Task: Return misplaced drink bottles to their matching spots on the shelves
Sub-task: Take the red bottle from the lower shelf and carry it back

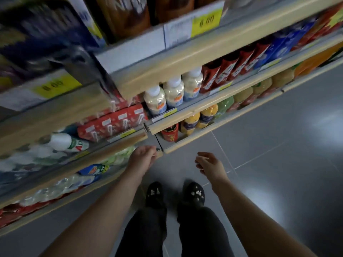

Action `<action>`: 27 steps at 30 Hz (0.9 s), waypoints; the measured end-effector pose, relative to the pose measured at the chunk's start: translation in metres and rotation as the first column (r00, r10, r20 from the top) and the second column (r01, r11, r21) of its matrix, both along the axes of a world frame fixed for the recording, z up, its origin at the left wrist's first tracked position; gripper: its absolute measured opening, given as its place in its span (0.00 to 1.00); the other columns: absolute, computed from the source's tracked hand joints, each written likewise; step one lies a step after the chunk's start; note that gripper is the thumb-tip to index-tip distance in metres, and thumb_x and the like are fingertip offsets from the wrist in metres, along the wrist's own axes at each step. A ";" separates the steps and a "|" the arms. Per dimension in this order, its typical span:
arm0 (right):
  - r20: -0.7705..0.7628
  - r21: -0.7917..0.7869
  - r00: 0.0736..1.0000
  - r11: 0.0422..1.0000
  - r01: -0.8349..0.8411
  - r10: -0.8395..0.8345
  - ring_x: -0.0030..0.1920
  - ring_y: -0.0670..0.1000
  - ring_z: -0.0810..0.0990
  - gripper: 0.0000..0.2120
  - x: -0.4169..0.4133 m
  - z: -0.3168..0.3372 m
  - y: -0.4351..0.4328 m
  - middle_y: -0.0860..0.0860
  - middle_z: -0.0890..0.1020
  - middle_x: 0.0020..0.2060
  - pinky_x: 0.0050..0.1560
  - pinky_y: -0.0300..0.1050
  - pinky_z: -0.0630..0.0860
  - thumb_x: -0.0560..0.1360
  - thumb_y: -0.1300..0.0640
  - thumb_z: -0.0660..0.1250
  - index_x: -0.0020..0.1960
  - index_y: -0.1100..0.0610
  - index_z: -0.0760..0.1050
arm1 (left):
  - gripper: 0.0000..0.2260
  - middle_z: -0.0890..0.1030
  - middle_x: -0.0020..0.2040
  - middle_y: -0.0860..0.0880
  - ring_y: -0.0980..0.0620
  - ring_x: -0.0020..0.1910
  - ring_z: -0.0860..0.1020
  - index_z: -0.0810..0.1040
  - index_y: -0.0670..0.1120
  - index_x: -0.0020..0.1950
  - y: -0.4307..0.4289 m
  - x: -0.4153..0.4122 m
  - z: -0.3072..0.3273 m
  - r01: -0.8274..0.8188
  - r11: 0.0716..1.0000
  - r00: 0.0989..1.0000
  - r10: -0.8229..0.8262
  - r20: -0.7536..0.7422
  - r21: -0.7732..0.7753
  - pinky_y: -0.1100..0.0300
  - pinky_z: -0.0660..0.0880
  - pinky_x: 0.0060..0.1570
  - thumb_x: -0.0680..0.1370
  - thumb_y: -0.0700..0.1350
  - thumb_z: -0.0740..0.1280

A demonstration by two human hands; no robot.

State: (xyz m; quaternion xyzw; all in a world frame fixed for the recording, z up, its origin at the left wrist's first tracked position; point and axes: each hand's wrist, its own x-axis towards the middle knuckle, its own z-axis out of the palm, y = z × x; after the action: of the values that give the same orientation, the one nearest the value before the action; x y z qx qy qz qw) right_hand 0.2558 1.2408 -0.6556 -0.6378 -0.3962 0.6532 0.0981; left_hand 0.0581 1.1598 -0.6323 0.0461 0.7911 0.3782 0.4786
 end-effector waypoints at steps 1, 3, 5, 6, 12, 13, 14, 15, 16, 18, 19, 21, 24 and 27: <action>-0.025 0.018 1.000 1.000 0.002 -0.002 0.41 0.49 0.78 0.06 -0.006 -0.021 0.001 0.54 0.81 0.45 0.39 0.38 0.74 0.77 0.60 0.65 0.53 0.53 0.76 | 0.05 0.81 0.41 0.48 0.47 0.44 0.78 0.77 0.50 0.41 0.003 -0.001 -0.024 -0.017 1.000 1.000 0.018 -0.003 0.024 0.54 0.73 0.46 0.77 0.44 0.66; -0.076 0.052 0.997 0.999 0.009 -0.005 0.42 0.49 0.79 0.06 -0.017 -0.067 0.005 0.53 0.81 0.45 0.41 0.38 0.74 0.77 0.58 0.65 0.54 0.52 0.76 | 0.05 0.81 0.41 0.50 0.49 0.44 0.78 0.78 0.50 0.42 0.010 -0.001 -0.075 -0.047 0.997 0.999 0.047 0.004 0.056 0.56 0.74 0.45 0.77 0.43 0.66; -0.117 0.079 0.992 0.996 0.052 -0.042 0.41 0.48 0.79 0.05 -0.027 -0.113 0.010 0.52 0.81 0.44 0.40 0.37 0.74 0.78 0.56 0.65 0.53 0.53 0.77 | 0.03 0.81 0.43 0.50 0.51 0.43 0.80 0.78 0.49 0.43 0.018 -0.002 -0.127 -0.075 0.993 0.997 0.073 0.019 0.093 0.59 0.75 0.42 0.77 0.45 0.67; -0.139 0.090 0.989 0.993 0.073 -0.060 0.40 0.47 0.78 0.05 -0.031 -0.136 0.014 0.51 0.81 0.43 0.41 0.37 0.74 0.78 0.56 0.65 0.53 0.54 0.77 | 0.04 0.82 0.44 0.50 0.53 0.43 0.80 0.78 0.49 0.44 0.022 -0.004 -0.152 -0.091 0.990 0.996 0.088 0.034 0.110 0.60 0.75 0.40 0.77 0.47 0.67; -0.131 0.185 0.987 0.980 -0.071 0.096 0.45 0.48 0.76 0.11 -0.059 -0.241 0.045 0.51 0.79 0.50 0.44 0.39 0.73 0.77 0.54 0.65 0.59 0.55 0.74 | 0.15 0.80 0.56 0.51 0.57 0.52 0.78 0.74 0.53 0.55 0.057 -0.026 -0.272 -0.038 0.959 0.998 0.051 -0.041 0.281 0.62 0.72 0.42 0.71 0.54 0.72; -0.133 0.218 0.975 0.965 -0.146 0.178 0.46 0.46 0.76 0.14 -0.064 -0.249 0.053 0.52 0.79 0.53 0.43 0.37 0.72 0.77 0.54 0.65 0.62 0.56 0.72 | 0.22 0.79 0.57 0.51 0.60 0.52 0.77 0.73 0.53 0.58 0.064 -0.030 -0.281 0.004 0.944 0.998 0.018 -0.063 0.329 0.63 0.73 0.43 0.68 0.56 0.74; -0.129 0.282 0.960 0.937 -0.205 0.249 0.46 0.45 0.76 0.15 -0.068 -0.255 0.062 0.52 0.78 0.55 0.43 0.34 0.72 0.77 0.56 0.65 0.64 0.57 0.71 | 0.27 0.78 0.57 0.53 0.62 0.51 0.77 0.72 0.54 0.59 0.072 -0.034 -0.286 0.052 0.925 0.996 -0.022 -0.084 0.378 0.65 0.73 0.44 0.64 0.57 0.76; -0.114 0.363 0.948 0.901 -0.238 0.297 0.49 0.44 0.76 0.17 -0.071 -0.259 0.071 0.52 0.77 0.57 0.46 0.33 0.73 0.77 0.58 0.65 0.65 0.57 0.70 | 0.30 0.78 0.56 0.56 0.64 0.50 0.78 0.72 0.58 0.59 0.080 -0.037 -0.289 0.109 0.904 0.990 -0.064 -0.122 0.413 0.67 0.74 0.44 0.60 0.59 0.78; -0.100 0.432 0.939 0.865 -0.256 0.328 0.54 0.46 0.77 0.19 -0.074 -0.261 0.080 0.53 0.77 0.59 0.51 0.35 0.73 0.77 0.61 0.64 0.67 0.58 0.69 | 0.32 0.78 0.55 0.58 0.65 0.50 0.78 0.71 0.63 0.55 0.087 -0.040 -0.290 0.172 0.890 0.977 -0.100 -0.188 0.423 0.67 0.74 0.45 0.56 0.61 0.79; -0.139 0.477 0.921 0.839 -0.260 0.364 0.61 0.50 0.75 0.23 -0.080 -0.263 0.089 0.54 0.75 0.63 0.62 0.44 0.72 0.77 0.66 0.63 0.71 0.60 0.65 | 0.35 0.77 0.56 0.60 0.63 0.53 0.76 0.69 0.66 0.54 0.099 -0.043 -0.290 0.259 0.878 0.939 -0.130 -0.319 0.403 0.64 0.72 0.50 0.50 0.64 0.79; -0.181 0.461 0.912 0.851 -0.253 0.369 0.63 0.51 0.74 0.24 -0.084 -0.262 0.088 0.55 0.74 0.65 0.65 0.47 0.72 0.78 0.67 0.62 0.72 0.61 0.64 | 0.37 0.77 0.56 0.60 0.63 0.54 0.75 0.68 0.64 0.56 0.102 -0.042 -0.289 0.262 0.874 0.930 -0.114 -0.350 0.409 0.64 0.71 0.51 0.50 0.63 0.79; -0.248 0.425 0.894 0.871 -0.245 0.372 0.65 0.52 0.73 0.24 -0.094 -0.264 0.082 0.56 0.72 0.67 0.65 0.51 0.72 0.78 0.65 0.62 0.73 0.59 0.64 | 0.38 0.76 0.53 0.64 0.68 0.51 0.73 0.66 0.65 0.57 0.100 -0.037 -0.288 0.239 0.878 0.928 -0.082 -0.362 0.414 0.69 0.69 0.46 0.51 0.63 0.78; -0.257 0.432 0.881 0.863 -0.262 0.397 0.66 0.54 0.73 0.22 -0.101 -0.271 0.084 0.56 0.72 0.68 0.64 0.56 0.73 0.79 0.63 0.61 0.72 0.56 0.65 | 0.37 0.76 0.52 0.66 0.69 0.51 0.74 0.66 0.70 0.53 0.094 -0.036 -0.293 0.179 0.879 0.952 -0.042 -0.303 0.441 0.69 0.69 0.44 0.49 0.66 0.79; -0.333 0.424 0.834 0.860 -0.284 0.440 0.64 0.54 0.74 0.20 -0.094 -0.279 0.097 0.56 0.76 0.64 0.66 0.53 0.71 0.79 0.67 0.57 0.70 0.58 0.68 | 0.43 0.76 0.55 0.64 0.64 0.55 0.75 0.66 0.67 0.60 0.095 -0.045 -0.296 0.189 0.869 0.948 -0.041 -0.315 0.456 0.63 0.72 0.49 0.48 0.67 0.79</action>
State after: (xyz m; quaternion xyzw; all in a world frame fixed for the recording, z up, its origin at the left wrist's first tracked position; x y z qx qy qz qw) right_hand 0.1616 1.3383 -0.9343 -0.3659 -0.5928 0.6976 0.1672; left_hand 0.0133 1.2548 -0.9285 0.2668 0.7303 0.5221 0.3505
